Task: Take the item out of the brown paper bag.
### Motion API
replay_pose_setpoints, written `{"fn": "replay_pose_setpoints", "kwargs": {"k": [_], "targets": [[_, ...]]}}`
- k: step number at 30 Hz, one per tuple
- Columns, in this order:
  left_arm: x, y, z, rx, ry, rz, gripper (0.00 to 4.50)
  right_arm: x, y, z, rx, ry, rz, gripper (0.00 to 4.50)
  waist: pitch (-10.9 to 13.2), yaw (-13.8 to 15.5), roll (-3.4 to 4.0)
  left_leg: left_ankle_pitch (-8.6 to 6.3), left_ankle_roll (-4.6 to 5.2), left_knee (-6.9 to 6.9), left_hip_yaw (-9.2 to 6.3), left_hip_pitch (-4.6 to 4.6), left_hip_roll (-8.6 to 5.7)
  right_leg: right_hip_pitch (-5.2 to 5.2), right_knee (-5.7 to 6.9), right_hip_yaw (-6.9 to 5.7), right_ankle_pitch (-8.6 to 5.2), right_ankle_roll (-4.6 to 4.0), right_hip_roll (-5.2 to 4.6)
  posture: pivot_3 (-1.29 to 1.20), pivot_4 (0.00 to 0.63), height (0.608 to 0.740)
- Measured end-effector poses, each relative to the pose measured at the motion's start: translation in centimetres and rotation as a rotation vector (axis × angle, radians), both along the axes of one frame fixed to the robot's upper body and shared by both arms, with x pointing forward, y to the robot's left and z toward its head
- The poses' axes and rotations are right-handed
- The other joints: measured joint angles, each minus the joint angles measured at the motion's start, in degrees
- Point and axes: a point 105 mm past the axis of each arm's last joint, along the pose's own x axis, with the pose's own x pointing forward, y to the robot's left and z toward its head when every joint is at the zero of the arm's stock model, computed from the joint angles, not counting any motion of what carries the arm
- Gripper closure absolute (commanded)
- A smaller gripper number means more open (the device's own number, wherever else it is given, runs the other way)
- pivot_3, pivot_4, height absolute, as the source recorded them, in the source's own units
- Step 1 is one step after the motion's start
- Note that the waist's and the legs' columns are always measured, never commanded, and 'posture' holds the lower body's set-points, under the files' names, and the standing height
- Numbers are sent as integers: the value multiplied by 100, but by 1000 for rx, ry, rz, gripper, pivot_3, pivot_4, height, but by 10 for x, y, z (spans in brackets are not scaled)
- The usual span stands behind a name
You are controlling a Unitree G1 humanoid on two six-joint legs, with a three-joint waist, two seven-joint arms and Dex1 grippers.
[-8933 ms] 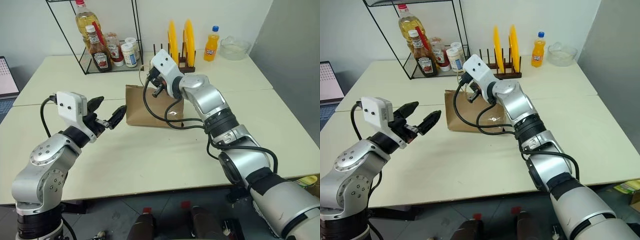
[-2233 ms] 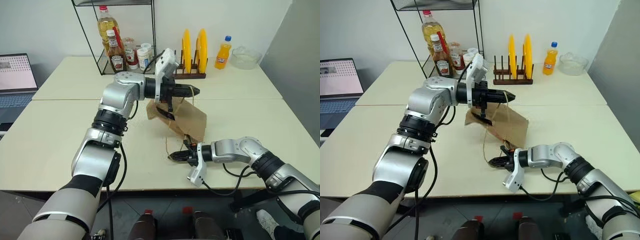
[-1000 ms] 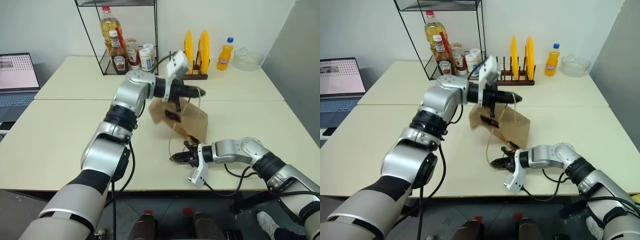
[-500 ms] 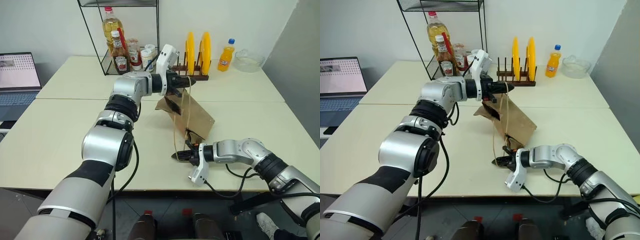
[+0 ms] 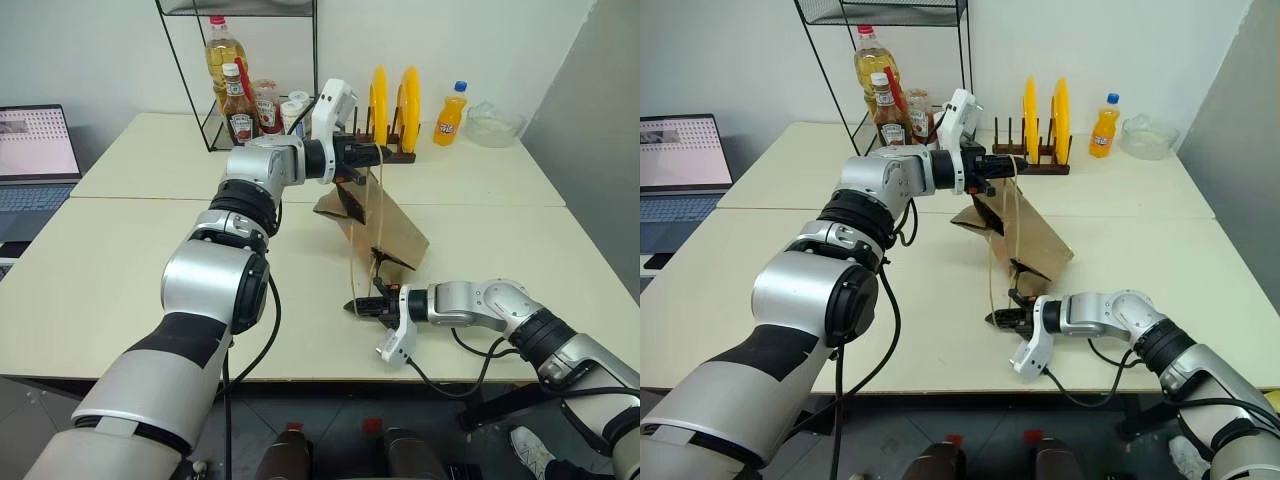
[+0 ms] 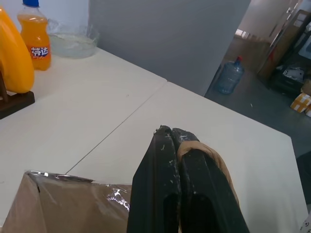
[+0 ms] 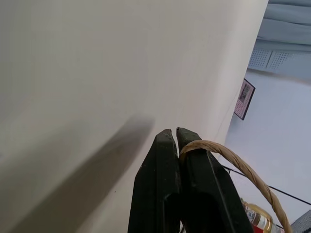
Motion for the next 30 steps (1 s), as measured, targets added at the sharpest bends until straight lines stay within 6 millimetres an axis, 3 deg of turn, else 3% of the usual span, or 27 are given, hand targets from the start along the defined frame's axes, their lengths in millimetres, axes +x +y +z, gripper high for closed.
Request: {"fn": "replay_pose_setpoints", "kwargs": {"k": [10, 16, 30], "targets": [[3, 1, 2, -5, 4, 24, 4500, 5, -2, -2, 24, -22, -15, 4435, -33, -6, -37, 0, 1, -4, -5, 12, 2, 15, -9, -4, 0, 1, 1, 0, 150, 740], [4, 2, 3, -13, 5, 34, 4500, 8, -3, -7, 25, -30, -33, 4435, -52, -16, -55, -15, 21, -35, -25, 95, 5, 85, -65, -17, -3, 0, 6, 0, 150, 740], [7, 6, 0, -17, 16, 64, 4500, 12, 0, -15, 59, -19, -60, 4435, -137, -55, -118, -16, 19, -41, -69, 102, 5, 94, -66, -29, -6, -2, 6, 0, 150, 740]]}}
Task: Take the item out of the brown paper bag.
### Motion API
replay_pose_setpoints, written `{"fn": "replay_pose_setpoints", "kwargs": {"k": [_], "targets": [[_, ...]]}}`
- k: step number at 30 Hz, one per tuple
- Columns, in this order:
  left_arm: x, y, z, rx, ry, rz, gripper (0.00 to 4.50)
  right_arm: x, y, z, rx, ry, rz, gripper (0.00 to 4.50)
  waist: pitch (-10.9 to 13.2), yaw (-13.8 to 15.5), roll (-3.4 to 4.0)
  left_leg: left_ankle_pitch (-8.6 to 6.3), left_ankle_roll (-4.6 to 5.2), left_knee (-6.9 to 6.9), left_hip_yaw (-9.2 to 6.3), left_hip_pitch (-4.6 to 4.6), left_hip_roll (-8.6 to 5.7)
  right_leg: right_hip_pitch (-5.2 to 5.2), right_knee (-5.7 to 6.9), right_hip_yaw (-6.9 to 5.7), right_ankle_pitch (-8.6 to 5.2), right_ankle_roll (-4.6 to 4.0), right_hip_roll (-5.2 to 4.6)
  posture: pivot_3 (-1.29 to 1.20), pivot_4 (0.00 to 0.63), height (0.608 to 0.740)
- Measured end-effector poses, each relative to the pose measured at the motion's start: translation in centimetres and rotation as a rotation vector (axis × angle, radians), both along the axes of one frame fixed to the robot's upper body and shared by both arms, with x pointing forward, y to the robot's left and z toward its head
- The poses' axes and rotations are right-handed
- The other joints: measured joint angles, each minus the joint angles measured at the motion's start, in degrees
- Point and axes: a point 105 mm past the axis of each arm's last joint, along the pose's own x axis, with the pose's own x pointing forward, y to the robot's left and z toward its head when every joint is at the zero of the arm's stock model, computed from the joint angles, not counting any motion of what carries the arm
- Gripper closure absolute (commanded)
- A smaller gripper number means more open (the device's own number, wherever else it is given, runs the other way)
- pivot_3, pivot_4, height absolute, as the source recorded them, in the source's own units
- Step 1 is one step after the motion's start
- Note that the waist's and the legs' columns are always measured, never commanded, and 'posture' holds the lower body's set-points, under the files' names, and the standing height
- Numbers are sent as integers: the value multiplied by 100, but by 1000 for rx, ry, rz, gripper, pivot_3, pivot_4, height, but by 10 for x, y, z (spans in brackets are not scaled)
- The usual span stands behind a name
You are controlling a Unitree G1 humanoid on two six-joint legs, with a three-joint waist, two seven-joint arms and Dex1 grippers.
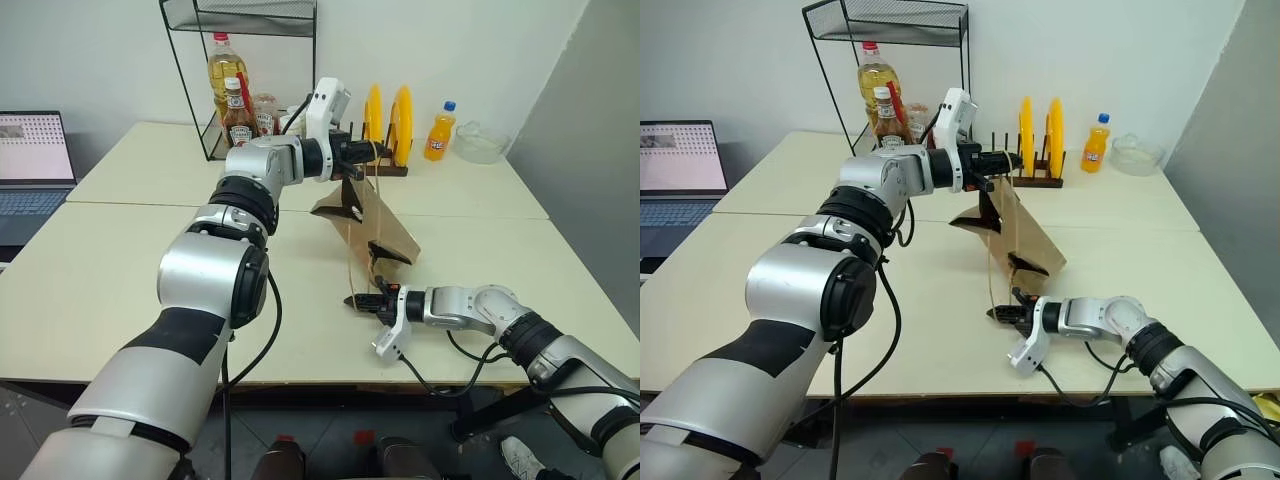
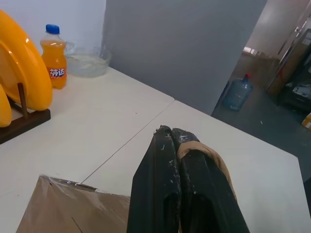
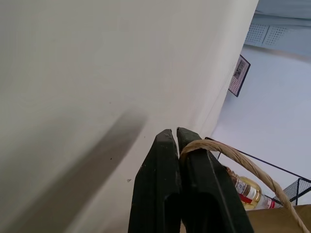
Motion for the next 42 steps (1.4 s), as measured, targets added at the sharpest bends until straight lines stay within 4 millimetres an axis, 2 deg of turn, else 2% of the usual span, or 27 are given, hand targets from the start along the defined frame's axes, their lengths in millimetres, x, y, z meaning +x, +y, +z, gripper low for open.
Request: {"fn": "replay_pose_setpoints", "kwargs": {"k": [10, 13, 15, 20, 22, 27, 31, 37, 42], "targets": [[-2, -1, 0, 63, -53, -35, 4500, -2, -5, 0, -7, 9, 9, 4435, 4, 9, 13, -1, -1, -1, -35, -2, -19, 15, -5, 3, -11, 9, -1, 0, 150, 740], [-4, 1, 3, 96, -98, -56, 4500, -3, -14, 5, 5, 35, 2, 4435, 29, 46, 50, 0, 3, -1, -64, -11, -72, 22, -5, 31, -30, 32, -9, 0, 150, 740], [-4, 9, 2, 134, -143, -56, 4500, -5, -19, 10, 14, 60, -5, 4435, 73, 72, 118, -1, 8, -1, -70, -24, -88, 17, -5, 41, -45, 52, -25, 0, 150, 740], [-7, 23, -14, 196, -174, -79, 4500, -22, -31, 17, -5, 144, -15, 4435, 90, 103, 141, 12, -24, 24, -69, -159, -98, -67, 7, 42, -57, 55, -32, 0, 150, 740], [-11, 27, -20, 227, -187, -112, 4500, -30, -31, 19, -25, 168, -9, 4435, 91, 98, 143, 9, -30, 27, -68, -223, -98, -137, 11, 46, -50, 43, -43, 0, 150, 740], [-27, 33, -38, 325, -205, -219, 4500, -42, -29, 17, -81, 209, 4, 4435, 116, 93, 155, 2, -43, 24, -62, -253, -100, -155, -1, 44, -51, 41, -51, 0, 150, 740], [-44, 27, -49, 388, -221, -338, 4500, -43, -25, 21, -88, 227, -1, 4435, 138, 98, 169, 2, -41, 31, -58, -258, -100, -154, 0, 41, -54, 39, -50, 0, 150, 740], [-66, 6, -55, 459, -279, -506, 4500, -41, -13, 23, -100, 241, 7, 4435, 175, 8, 208, 4, -38, 35, -62, -242, -88, -155, 31, 38, -55, 38, -13, 0, 150, 740], [-78, -11, -60, 487, -319, -608, 4500, -42, -6, 22, -99, 248, 19, 4435, 178, -42, 213, 4, -38, 33, -54, -222, -86, -155, 59, 50, -59, 29, -11, 0, 150, 740]]}}
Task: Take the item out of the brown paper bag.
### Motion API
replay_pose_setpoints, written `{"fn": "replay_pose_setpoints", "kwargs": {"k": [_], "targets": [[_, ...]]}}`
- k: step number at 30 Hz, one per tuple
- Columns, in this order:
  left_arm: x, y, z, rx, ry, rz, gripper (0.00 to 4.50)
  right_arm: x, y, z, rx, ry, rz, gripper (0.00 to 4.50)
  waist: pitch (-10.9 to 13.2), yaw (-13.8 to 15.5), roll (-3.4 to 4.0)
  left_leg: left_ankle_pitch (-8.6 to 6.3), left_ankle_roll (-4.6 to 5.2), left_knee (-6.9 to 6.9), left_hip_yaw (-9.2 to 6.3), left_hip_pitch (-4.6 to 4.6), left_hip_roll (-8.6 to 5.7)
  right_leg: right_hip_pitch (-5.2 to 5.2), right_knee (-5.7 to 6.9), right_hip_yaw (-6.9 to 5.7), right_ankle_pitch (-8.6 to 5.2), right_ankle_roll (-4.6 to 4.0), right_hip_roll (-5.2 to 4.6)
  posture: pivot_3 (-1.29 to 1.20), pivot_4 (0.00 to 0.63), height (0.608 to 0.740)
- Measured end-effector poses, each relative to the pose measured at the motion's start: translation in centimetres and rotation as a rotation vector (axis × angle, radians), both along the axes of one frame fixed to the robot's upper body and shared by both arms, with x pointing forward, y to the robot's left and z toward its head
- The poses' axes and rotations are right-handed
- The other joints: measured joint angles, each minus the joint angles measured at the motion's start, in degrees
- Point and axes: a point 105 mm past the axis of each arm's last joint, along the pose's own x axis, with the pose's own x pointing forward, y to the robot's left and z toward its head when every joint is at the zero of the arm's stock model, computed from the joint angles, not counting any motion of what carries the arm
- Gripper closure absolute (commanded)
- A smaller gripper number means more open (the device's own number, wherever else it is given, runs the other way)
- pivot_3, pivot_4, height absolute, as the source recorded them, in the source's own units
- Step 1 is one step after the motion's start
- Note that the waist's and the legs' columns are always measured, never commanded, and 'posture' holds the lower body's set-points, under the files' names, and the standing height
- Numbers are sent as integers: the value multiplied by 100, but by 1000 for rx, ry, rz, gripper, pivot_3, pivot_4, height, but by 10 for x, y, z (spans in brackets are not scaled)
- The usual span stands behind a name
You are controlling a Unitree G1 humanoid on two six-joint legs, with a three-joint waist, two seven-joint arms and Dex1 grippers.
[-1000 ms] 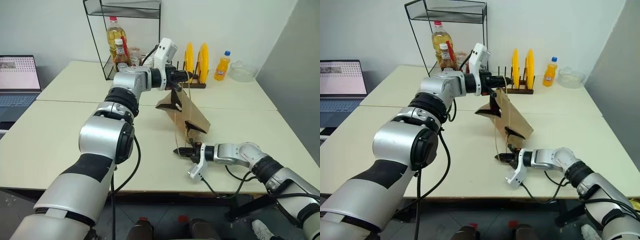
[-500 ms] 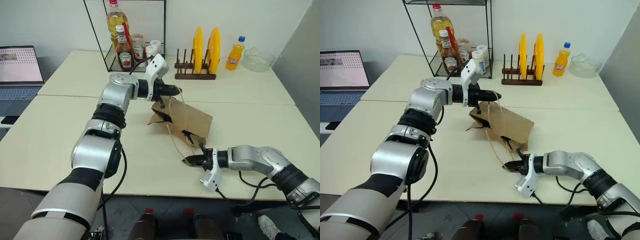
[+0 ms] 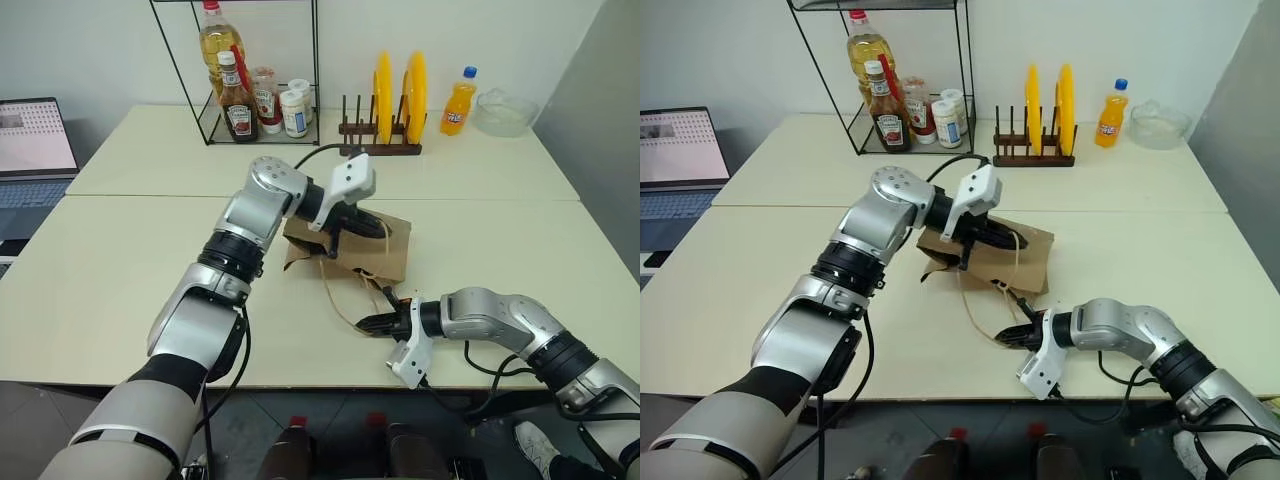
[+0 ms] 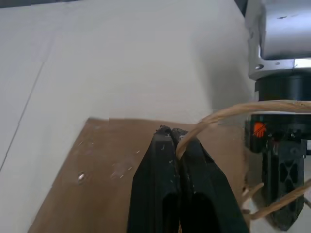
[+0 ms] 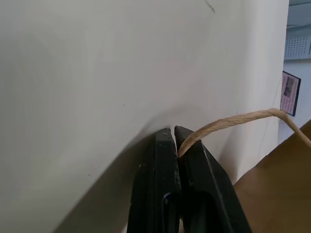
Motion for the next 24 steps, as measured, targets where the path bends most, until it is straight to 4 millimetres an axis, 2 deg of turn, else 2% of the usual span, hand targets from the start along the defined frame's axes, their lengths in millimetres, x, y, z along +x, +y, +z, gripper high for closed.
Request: {"fn": "replay_pose_setpoints", "kwargs": {"k": [4, 9, 12, 18, 24], "targets": [[1, 2, 0, 21, -44, -19, 4500, 0, 1, 0, 0, 1, -1, 4435, 2, -4, 2, 0, 0, 1, 0, 7, 0, -2, 17, 1, -4, -7, 0, 0, 150, 740], [1, 10, 2, 32, -70, -36, 3305, 2, 0, -1, 0, 2, -6, 4500, 2, -2, 2, 0, 1, 4, -1, 10, -1, -2, 27, 0, -5, -9, 0, 0, 150, 740], [2, 11, 4, 27, -94, -38, 2342, 2, 0, -1, 0, 3, -7, 4500, 2, -3, 2, 0, 2, 5, -2, 12, -1, -1, 32, -1, -5, -8, 1, 0, 150, 740], [0, 14, 13, 38, -130, -74, 2342, 3, 0, -2, -3, 3, -5, 4500, 1, -5, 2, 1, 2, 5, -2, 17, 1, -1, 39, 0, -5, -9, 3, 0, 150, 740], [-11, 12, 19, 60, -166, -179, 2342, 6, 2, -3, -10, -5, 4, 4500, 1, -21, 2, 3, 4, 5, -2, 23, 3, 0, 48, 0, -5, -9, 5, 0, 150, 740]]}}
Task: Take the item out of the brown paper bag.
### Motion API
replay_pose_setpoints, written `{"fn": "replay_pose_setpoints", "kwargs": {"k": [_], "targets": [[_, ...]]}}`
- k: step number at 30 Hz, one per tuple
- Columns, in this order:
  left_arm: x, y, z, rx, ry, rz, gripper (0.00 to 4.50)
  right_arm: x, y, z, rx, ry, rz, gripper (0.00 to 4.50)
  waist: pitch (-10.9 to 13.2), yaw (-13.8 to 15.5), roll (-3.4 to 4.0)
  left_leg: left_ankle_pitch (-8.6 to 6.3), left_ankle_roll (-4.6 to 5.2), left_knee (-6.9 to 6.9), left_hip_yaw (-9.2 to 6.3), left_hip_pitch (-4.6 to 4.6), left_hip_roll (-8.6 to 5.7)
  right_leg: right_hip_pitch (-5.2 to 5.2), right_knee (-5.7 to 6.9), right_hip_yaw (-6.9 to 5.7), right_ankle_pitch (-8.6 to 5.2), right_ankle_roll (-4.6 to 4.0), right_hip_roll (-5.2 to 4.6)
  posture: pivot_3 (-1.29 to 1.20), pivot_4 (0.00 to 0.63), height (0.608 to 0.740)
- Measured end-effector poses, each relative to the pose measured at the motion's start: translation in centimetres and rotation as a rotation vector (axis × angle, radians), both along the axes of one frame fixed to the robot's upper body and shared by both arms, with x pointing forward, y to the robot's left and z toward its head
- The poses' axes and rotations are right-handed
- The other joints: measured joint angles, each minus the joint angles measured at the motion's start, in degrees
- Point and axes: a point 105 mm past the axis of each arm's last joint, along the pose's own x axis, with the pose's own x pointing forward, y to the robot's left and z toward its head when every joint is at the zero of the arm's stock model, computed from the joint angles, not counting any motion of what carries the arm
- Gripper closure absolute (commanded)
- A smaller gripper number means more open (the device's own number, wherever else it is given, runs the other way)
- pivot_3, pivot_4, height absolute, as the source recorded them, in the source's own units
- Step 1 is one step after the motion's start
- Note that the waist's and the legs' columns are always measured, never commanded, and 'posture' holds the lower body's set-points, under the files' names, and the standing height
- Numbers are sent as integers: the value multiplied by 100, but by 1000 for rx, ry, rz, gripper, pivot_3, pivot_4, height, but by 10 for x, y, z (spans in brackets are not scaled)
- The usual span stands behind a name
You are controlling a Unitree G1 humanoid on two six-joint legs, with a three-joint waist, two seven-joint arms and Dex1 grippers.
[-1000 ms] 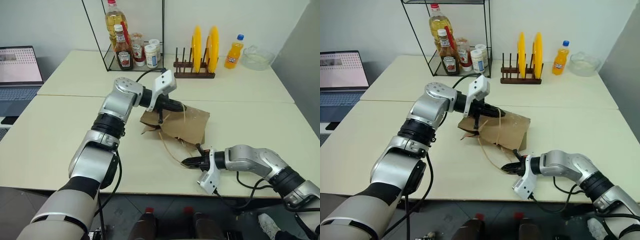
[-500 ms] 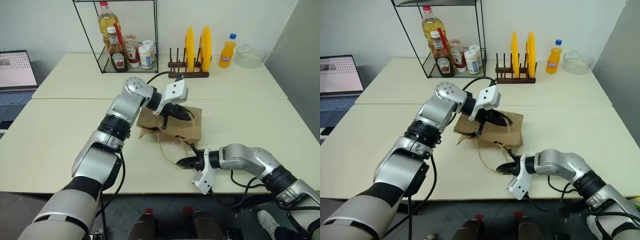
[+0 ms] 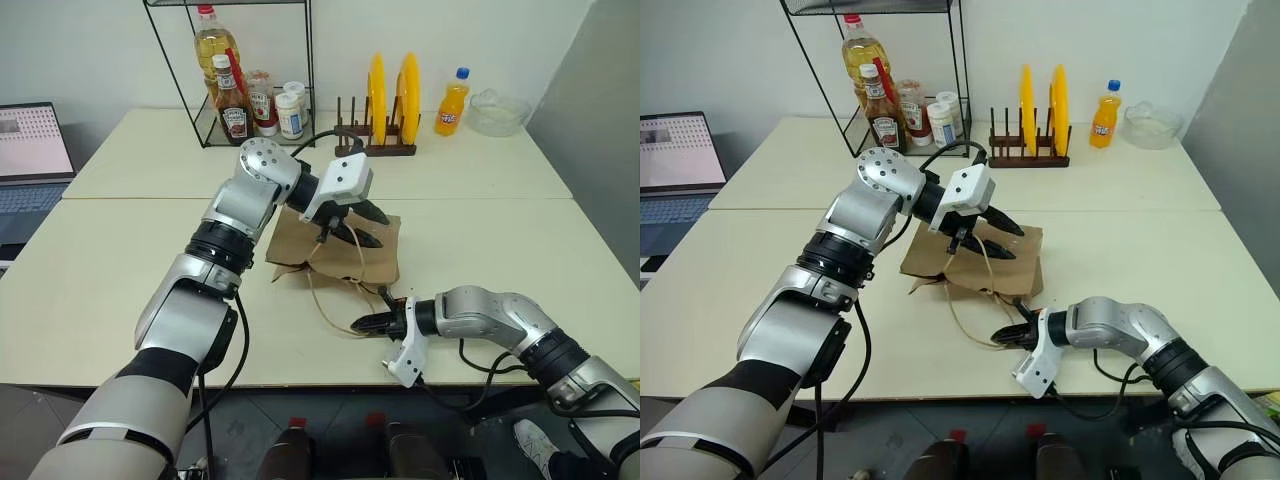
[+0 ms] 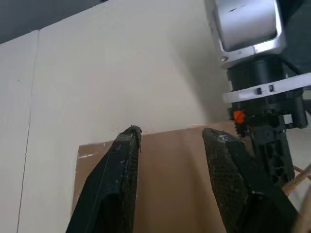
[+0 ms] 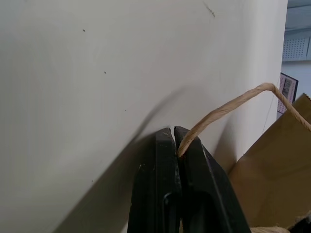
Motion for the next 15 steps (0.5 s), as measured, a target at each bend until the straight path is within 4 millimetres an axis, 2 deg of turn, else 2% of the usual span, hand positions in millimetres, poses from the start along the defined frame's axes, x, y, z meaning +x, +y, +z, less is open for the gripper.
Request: {"fn": "replay_pose_setpoints", "kwargs": {"k": [9, 12, 15], "targets": [[-8, -5, 11, 29, -80, -87, 2342, 2, 0, 0, 12, -3, 6, 4500, -1, -12, -2, 6, 7, 1, -1, 5, 0, 6, 1, -1, -9, 16, 1, 0, 150, 740], [-9, -8, 15, 24, -90, -92, 2952, 2, 0, 0, 16, -5, 7, 4500, -2, -20, -3, 6, 7, 1, 0, 7, 0, 6, 2, 0, -10, 17, 1, 0, 150, 740], [-6, -11, 14, 5, -77, -73, 3878, 2, 0, 0, 17, -8, 9, 4500, -2, -23, -3, 6, 8, 1, 0, 9, 0, 8, 4, 0, -10, 17, 1, 0, 150, 740]]}}
